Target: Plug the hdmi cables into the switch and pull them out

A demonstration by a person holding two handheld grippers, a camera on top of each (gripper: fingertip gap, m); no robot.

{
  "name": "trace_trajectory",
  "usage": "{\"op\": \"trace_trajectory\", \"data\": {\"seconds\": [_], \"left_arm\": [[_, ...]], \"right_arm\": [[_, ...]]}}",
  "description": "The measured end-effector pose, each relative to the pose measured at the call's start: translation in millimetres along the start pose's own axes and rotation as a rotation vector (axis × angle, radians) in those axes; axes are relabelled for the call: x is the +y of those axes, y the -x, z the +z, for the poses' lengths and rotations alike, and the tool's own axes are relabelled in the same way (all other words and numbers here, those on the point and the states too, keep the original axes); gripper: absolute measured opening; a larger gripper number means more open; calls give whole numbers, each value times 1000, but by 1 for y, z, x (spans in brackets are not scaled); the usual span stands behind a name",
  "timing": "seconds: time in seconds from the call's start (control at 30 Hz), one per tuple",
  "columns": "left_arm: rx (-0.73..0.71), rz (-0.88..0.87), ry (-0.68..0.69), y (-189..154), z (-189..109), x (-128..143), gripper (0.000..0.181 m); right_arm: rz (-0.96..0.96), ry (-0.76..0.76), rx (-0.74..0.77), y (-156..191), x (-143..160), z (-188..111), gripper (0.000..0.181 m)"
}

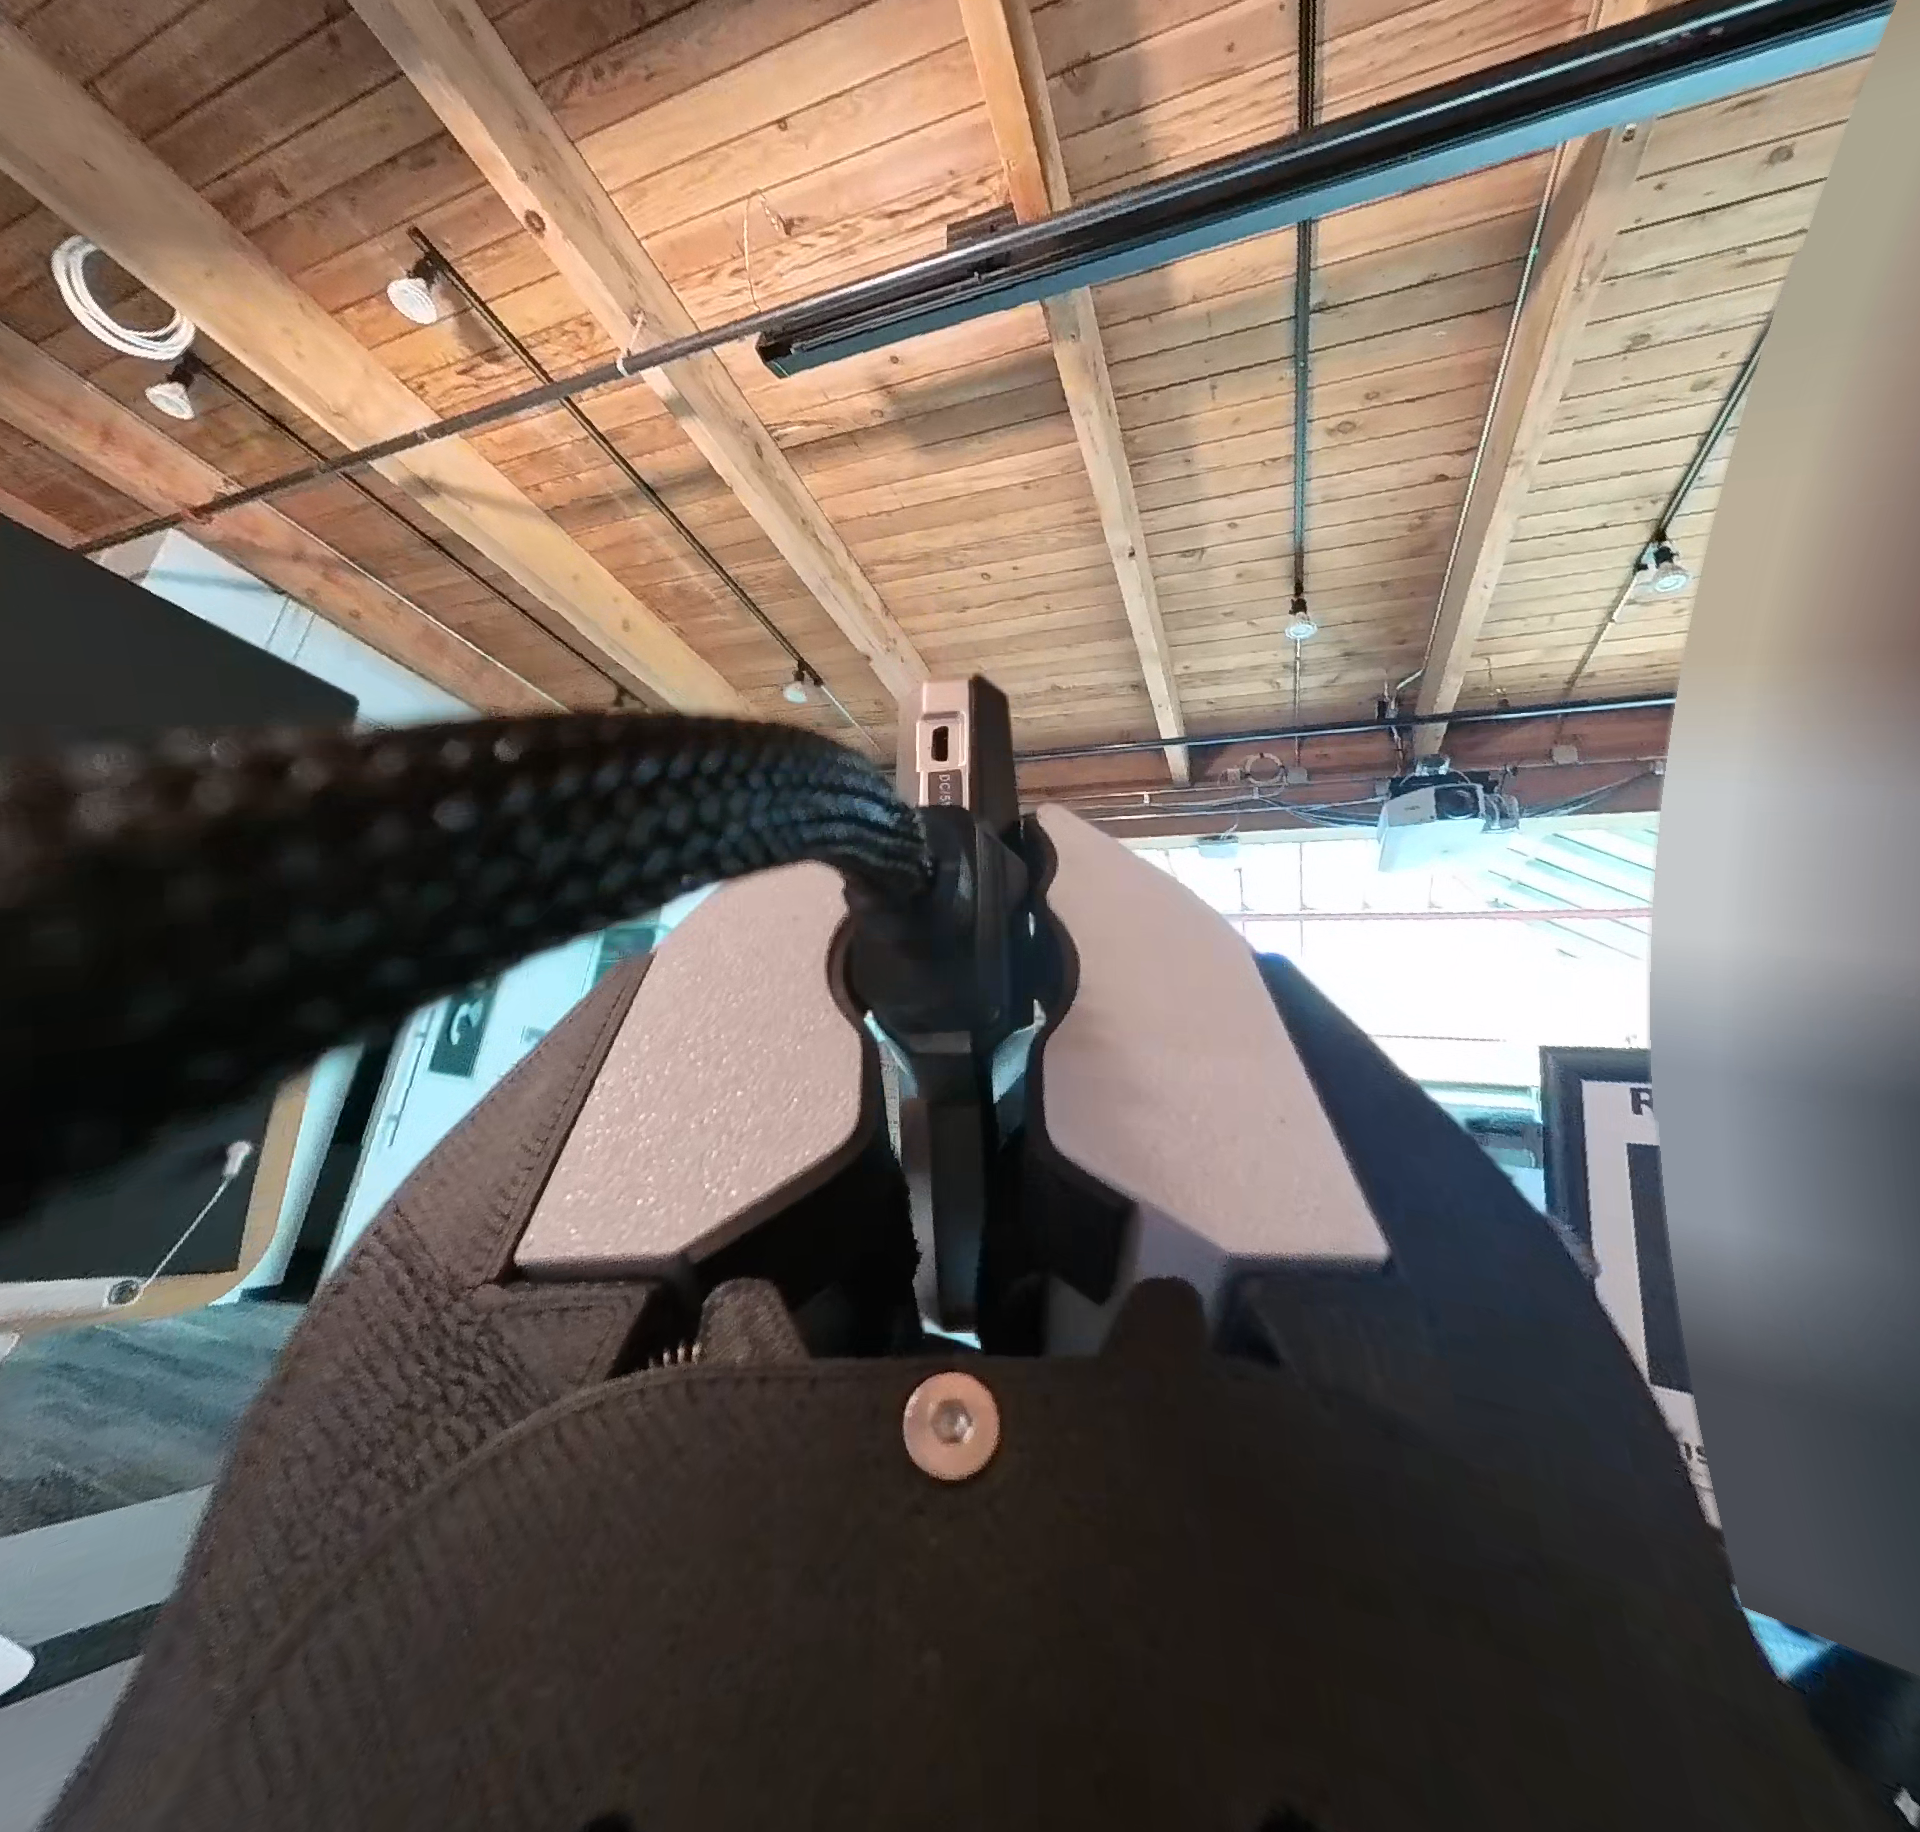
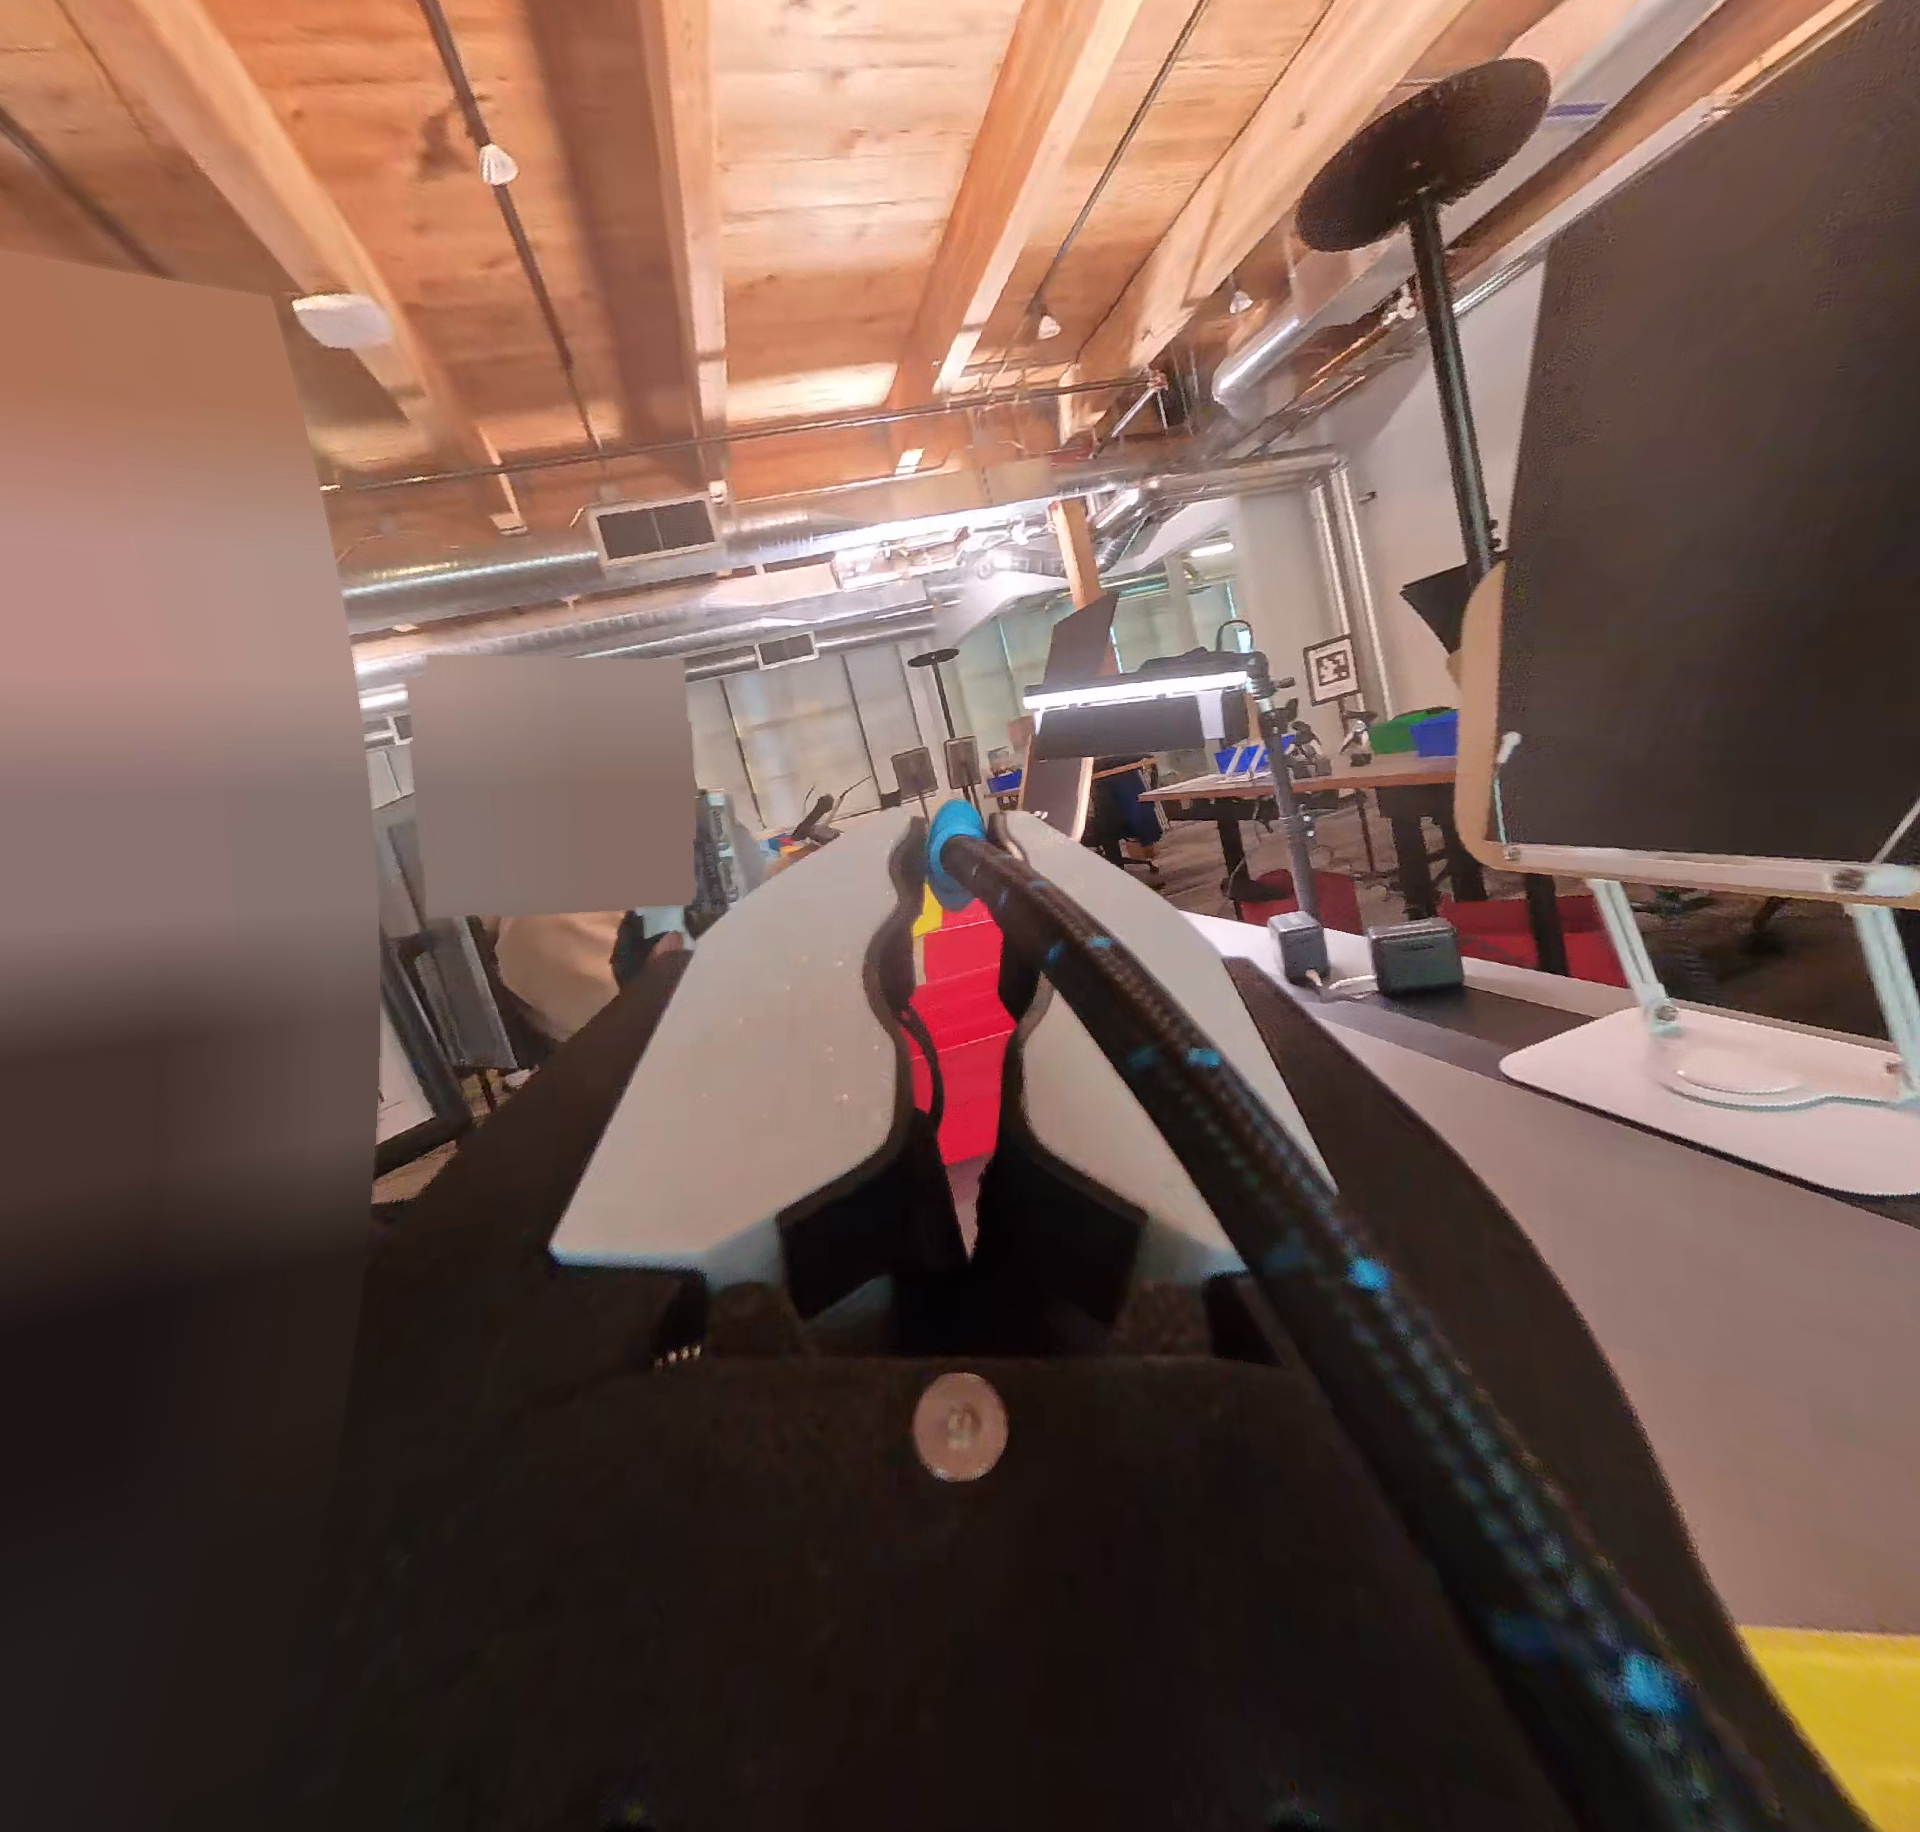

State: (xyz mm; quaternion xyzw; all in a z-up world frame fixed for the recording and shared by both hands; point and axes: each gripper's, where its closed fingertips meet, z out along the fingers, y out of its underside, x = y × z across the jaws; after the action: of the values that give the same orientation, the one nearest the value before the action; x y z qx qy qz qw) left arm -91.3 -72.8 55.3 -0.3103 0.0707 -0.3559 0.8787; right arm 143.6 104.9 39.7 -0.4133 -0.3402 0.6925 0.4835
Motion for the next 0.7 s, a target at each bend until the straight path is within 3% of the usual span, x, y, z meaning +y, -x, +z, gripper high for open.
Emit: {"op": "trace_trajectory", "data": {"seconds": [0.3,0.47,0.57,0.7], "left_arm": [[0,35,-6,-1,0,-6,23],[11,41,-15,-4,0,-10,23],[11,49,-16,-4,-1,-10,23],[11,33,-16,-4,-1,-8,23]], "right_arm": [[57,-124,-24,-14,-32,-9,11],[53,-97,75,-38,-29,-14,11],[78,-70,160,-55,-12,-25,11],[57,233,474,-114,51,-49,11]]}}
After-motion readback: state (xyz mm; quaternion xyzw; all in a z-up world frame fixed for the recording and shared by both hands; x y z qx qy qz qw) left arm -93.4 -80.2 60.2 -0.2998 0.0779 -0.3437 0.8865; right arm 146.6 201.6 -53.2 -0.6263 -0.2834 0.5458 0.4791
